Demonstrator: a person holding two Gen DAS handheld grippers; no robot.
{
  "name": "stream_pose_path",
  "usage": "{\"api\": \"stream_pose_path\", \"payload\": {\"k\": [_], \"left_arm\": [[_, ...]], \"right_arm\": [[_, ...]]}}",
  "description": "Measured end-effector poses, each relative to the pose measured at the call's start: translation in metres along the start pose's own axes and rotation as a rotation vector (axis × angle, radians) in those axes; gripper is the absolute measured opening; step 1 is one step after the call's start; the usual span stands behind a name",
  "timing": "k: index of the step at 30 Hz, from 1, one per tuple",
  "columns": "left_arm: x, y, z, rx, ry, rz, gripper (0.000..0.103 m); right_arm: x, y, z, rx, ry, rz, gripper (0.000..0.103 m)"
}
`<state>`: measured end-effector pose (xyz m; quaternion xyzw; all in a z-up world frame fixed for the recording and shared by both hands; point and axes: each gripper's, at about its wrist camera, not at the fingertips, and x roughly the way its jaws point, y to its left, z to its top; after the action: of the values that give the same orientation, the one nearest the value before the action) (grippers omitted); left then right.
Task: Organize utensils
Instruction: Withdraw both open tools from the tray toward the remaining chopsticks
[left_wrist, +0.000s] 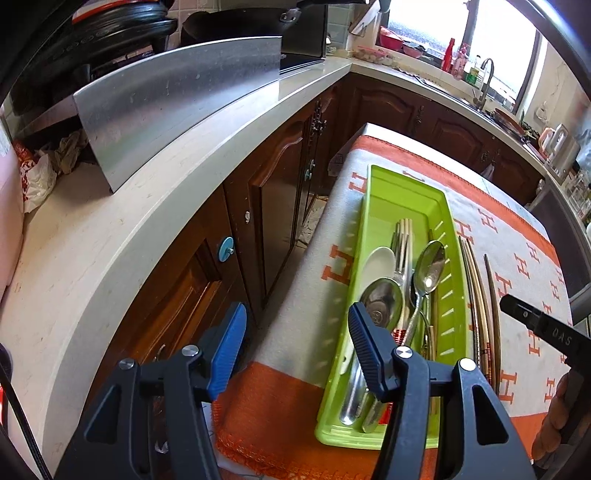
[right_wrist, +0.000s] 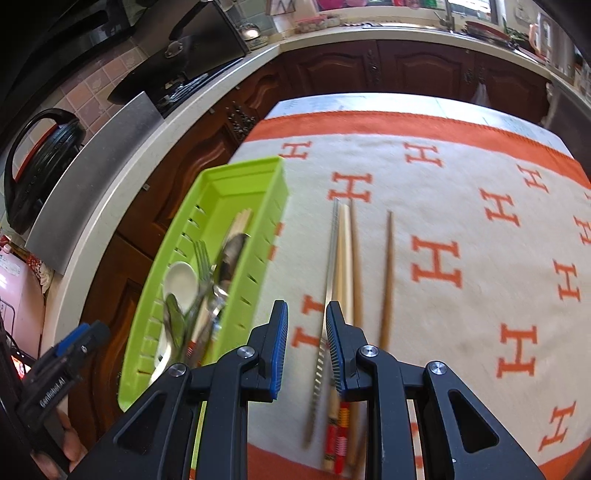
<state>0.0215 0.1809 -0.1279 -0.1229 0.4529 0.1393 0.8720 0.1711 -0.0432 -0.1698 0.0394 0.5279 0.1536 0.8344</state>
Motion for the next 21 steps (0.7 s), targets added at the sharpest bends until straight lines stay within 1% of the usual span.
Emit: {"api": "stream_pose_path", "payload": {"k": [5, 8, 16, 19, 21], "left_arm": [[-0.006, -0.019, 0.0, 0.037, -0.002, -0.009, 0.056], [-0.009, -0.037, 0.001, 0.078, 0.0, -0.023, 0.056], [-0.022, -0.1, 0.002, 0.204, 0.011, -0.107, 0.056], [-0.022, -0.125, 0.002, 0.244, 0.025, -0.12, 0.056], [-0.02, -0.141, 0.001, 0.274, 0.039, -0.115, 0.056]], "right_arm": [[-0.009, -0.028, -0.011, 0.051, -0.005, -0.012, 0.021], [-0.014, -0.045, -0.017, 0.082, -0.009, -0.013, 0.021], [-0.024, -0.089, -0.031, 0.15, -0.021, 0.003, 0.021], [-0.031, -0.108, -0.036, 0.174, -0.034, 0.011, 0.021], [-0.036, -0.122, -0.039, 0.198, -0.043, 0.016, 0.021]]}}
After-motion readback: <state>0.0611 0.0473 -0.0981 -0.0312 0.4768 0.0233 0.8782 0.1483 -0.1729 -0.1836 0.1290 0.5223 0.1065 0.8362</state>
